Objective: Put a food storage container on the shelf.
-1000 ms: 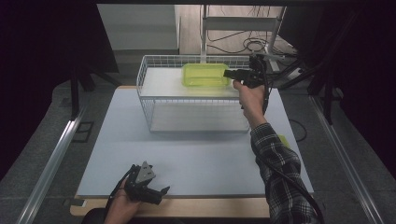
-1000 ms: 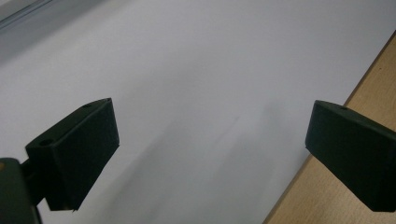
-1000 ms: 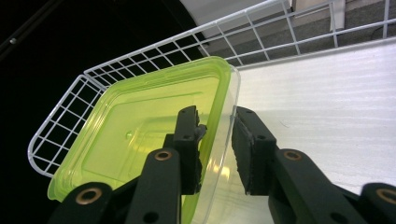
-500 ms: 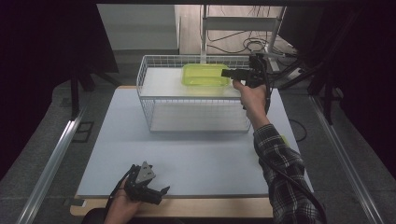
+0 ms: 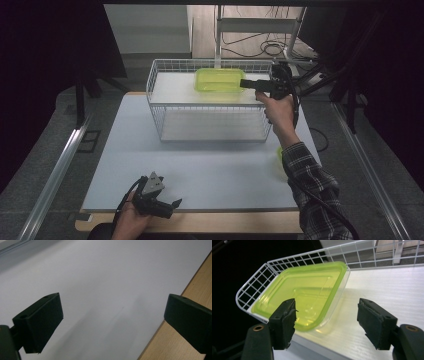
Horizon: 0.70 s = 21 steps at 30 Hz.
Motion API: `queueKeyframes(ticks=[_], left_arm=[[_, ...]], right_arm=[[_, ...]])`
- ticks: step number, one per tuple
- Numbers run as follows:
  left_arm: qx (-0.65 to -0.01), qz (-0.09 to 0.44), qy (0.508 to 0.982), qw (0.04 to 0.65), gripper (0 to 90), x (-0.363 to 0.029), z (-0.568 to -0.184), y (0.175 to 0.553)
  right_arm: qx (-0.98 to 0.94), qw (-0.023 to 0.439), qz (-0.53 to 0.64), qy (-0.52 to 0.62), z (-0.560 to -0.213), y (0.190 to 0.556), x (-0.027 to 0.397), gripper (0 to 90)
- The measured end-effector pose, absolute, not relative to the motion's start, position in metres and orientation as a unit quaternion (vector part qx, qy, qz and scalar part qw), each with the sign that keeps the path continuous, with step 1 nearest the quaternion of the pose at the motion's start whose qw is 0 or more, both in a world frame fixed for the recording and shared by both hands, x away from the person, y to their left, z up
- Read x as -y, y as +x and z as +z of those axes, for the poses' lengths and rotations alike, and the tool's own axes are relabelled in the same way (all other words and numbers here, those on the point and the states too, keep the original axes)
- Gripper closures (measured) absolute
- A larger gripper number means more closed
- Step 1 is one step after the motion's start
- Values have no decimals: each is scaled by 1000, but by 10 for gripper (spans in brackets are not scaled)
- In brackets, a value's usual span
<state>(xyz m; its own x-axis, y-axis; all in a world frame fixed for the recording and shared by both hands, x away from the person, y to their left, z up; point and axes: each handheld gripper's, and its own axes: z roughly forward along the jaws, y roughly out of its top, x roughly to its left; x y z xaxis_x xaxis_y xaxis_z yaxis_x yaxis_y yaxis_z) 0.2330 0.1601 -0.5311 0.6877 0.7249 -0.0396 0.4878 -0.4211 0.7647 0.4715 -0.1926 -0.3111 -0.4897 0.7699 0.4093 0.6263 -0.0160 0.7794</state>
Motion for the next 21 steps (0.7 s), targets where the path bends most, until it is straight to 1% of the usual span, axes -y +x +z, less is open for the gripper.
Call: queueKeyframes(ticks=[9,17,21], left_arm=[[-372,151,823,402,15,-161,-530,233],[-370,156,823,402,14,-162,-531,233],[-369,158,822,404,10,-162,-531,233]], right_arm=[[-718,73,504,474,-313,455,197,263],[-747,90,491,439,-320,434,197,220],[-753,85,490,430,-324,427,197,206]])
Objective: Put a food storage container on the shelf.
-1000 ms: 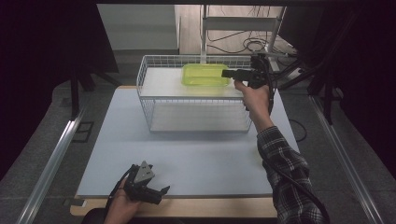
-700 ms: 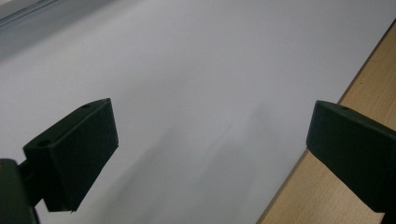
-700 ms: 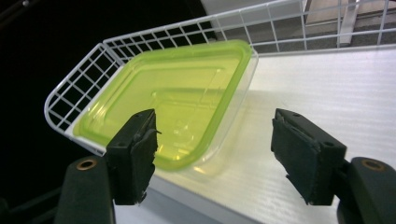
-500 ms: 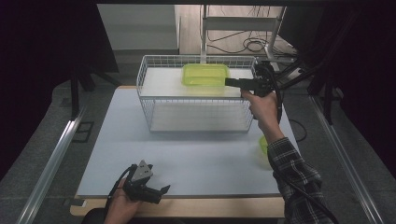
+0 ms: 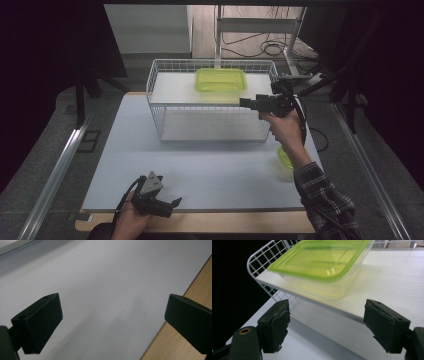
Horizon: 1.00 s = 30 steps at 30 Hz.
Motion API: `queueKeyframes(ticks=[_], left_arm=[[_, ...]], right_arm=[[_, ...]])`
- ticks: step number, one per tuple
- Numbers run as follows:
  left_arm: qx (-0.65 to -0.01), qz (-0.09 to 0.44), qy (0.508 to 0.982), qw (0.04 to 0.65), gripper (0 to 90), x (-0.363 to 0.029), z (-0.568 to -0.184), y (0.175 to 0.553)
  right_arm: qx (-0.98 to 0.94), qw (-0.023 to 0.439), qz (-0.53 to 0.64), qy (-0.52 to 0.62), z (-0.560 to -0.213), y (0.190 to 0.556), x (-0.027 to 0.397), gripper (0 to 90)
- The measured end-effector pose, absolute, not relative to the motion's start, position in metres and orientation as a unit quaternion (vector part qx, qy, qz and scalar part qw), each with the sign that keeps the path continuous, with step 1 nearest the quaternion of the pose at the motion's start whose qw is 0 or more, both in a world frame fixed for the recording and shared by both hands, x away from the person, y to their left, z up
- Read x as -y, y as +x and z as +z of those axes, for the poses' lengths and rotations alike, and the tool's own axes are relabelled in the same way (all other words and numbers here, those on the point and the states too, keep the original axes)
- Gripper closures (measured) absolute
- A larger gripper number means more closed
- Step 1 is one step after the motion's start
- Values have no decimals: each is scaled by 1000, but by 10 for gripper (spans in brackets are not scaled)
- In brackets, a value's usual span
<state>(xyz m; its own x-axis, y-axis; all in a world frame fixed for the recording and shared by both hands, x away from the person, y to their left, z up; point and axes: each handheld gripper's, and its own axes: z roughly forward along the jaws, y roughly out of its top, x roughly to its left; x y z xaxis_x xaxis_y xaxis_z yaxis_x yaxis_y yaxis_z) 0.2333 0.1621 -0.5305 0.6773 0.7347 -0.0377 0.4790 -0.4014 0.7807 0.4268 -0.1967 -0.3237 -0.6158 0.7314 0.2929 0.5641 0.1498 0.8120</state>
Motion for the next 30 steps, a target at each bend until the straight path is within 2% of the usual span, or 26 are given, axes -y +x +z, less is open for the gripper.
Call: queueKeyframes(ticks=[17,30], left_arm=[[-375,160,822,398,7,-162,-531,234],[-377,156,822,398,13,-163,-531,234]], right_arm=[[-788,93,475,381,-351,387,204,103],[-803,103,459,366,-380,366,214,74]])
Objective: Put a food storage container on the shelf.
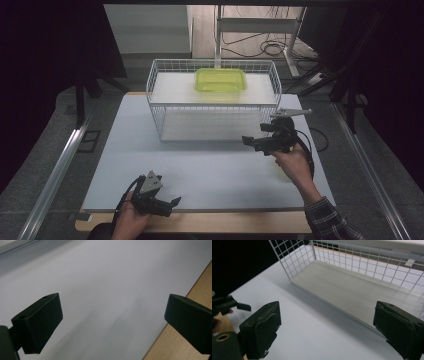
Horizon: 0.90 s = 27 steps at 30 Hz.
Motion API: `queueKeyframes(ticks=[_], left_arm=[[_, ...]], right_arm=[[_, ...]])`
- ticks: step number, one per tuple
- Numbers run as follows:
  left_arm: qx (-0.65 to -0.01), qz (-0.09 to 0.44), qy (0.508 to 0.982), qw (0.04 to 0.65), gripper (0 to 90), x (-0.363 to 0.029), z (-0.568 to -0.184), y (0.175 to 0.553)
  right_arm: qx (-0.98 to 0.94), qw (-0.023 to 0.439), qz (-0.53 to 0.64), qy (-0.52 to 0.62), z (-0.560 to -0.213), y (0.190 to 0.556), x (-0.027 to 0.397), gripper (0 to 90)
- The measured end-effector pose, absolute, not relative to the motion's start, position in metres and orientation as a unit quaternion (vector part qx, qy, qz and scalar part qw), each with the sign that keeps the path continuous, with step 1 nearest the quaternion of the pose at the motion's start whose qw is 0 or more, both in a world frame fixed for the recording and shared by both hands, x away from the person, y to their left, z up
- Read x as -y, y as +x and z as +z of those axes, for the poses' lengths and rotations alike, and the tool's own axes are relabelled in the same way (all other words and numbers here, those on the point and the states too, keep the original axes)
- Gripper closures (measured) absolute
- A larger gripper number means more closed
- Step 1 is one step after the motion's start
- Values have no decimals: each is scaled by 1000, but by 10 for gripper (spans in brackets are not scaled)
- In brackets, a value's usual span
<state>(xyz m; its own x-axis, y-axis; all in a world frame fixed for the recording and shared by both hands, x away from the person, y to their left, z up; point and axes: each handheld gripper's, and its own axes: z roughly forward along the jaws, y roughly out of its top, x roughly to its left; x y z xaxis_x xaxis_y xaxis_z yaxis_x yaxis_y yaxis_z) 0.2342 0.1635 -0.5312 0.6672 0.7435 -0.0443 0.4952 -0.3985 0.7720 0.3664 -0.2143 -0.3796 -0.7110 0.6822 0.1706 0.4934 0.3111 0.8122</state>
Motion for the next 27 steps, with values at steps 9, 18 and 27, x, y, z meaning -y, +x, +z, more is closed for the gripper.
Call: queueKeyframes(ticks=[9,18,27], left_arm=[[-381,149,821,398,24,-164,-531,234],[-393,147,822,384,54,-163,-527,233],[-393,146,824,380,67,-161,-527,233]], right_arm=[[-814,123,449,348,-401,346,219,66],[-812,123,451,349,-420,333,223,69],[-816,120,445,349,-446,319,226,71]])
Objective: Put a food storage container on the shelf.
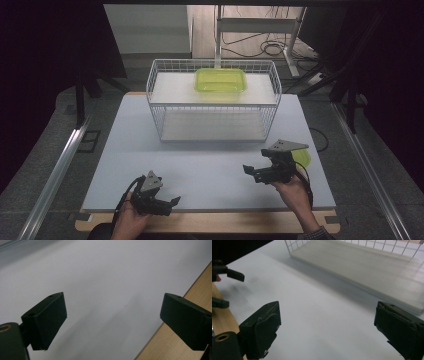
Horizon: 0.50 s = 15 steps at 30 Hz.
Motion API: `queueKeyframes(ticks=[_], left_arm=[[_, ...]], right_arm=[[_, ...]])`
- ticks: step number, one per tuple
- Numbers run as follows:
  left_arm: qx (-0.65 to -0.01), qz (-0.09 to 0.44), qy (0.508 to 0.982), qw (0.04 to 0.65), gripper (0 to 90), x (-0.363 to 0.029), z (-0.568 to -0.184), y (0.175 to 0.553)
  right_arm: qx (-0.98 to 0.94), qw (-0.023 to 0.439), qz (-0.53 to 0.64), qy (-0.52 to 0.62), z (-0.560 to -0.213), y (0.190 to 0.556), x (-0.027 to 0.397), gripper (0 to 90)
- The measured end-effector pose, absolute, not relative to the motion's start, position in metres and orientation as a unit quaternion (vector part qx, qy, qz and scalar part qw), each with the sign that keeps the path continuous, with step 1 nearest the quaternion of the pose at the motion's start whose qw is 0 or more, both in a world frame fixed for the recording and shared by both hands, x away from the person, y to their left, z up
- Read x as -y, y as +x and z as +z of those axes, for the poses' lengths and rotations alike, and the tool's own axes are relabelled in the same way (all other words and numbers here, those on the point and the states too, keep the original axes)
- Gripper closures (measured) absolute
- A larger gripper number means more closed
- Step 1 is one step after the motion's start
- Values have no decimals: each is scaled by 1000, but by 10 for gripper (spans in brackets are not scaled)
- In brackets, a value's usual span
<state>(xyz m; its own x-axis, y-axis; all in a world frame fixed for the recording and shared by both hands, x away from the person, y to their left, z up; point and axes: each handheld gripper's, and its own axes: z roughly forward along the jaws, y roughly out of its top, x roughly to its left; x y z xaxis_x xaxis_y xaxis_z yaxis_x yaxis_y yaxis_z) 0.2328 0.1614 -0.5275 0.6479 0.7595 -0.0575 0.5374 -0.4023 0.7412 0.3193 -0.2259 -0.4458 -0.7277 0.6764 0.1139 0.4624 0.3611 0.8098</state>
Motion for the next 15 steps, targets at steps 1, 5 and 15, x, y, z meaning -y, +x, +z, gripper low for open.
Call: queueKeyframes(ticks=[1,5,15], left_arm=[[-392,146,825,380,66,-161,-528,233],[-387,155,823,386,48,-162,-529,234],[-384,157,825,384,28,-162,-530,234]], right_arm=[[-817,121,443,349,-449,317,226,71],[-826,120,428,348,-464,310,227,67],[-830,115,403,368,-484,308,230,48]])
